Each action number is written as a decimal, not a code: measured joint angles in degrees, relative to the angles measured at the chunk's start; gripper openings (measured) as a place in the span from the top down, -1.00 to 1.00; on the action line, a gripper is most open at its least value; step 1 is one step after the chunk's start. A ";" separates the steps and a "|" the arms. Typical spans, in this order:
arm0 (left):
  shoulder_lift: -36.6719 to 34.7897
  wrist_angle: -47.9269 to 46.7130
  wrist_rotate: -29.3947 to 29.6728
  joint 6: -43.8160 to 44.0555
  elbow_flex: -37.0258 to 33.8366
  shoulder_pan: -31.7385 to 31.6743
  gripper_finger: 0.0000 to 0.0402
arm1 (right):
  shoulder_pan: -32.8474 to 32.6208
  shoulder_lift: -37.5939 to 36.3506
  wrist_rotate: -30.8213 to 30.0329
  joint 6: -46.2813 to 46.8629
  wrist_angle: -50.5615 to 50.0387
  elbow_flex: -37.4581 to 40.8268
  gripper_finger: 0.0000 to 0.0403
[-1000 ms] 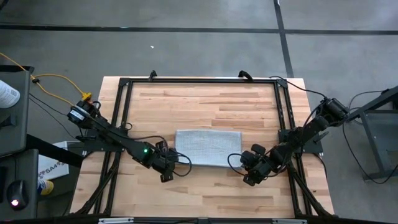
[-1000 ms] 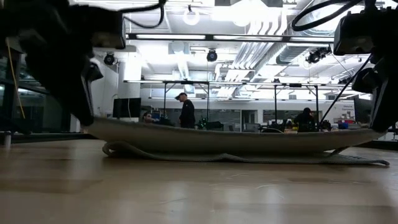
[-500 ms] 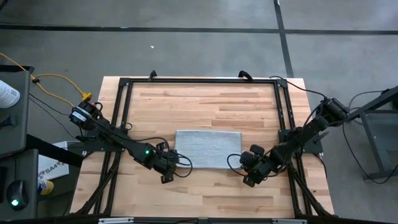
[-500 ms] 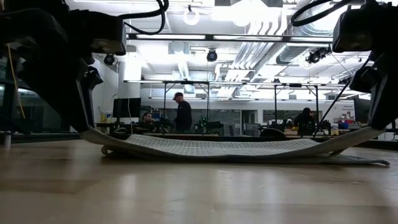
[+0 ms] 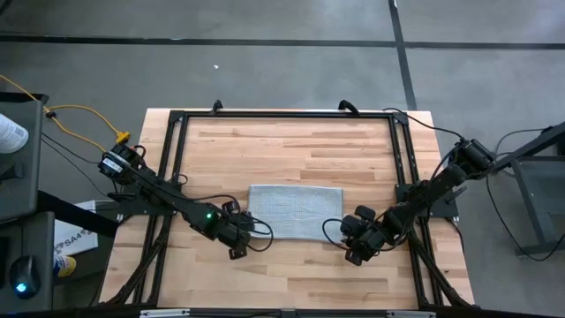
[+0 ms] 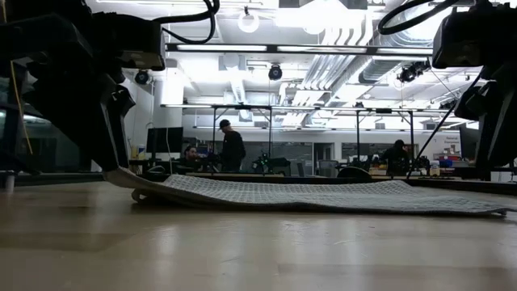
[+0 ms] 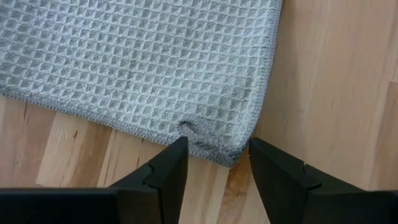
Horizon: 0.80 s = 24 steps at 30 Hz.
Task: Fold microfiber towels
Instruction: Fold the gray towel on the table
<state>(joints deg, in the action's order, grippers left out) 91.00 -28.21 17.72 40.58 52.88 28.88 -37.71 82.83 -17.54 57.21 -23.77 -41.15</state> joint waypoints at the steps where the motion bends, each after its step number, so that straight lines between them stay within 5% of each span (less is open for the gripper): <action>1: 0.00 -0.04 0.02 0.00 0.00 0.00 0.14 | 0.00 0.00 0.00 0.00 0.00 0.00 0.38; 11: 0.00 -0.48 0.00 -0.37 -0.02 0.00 -0.01 | 0.00 0.00 -0.02 0.00 -0.02 0.00 0.05; 24: 0.00 -6.67 0.88 -1.60 -0.02 0.00 -0.27 | 0.00 0.00 -0.02 -0.04 -0.12 0.00 -0.01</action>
<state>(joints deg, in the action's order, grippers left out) 91.00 -34.88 18.59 38.98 52.86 28.88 -37.71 82.83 -17.56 57.17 -23.89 -41.15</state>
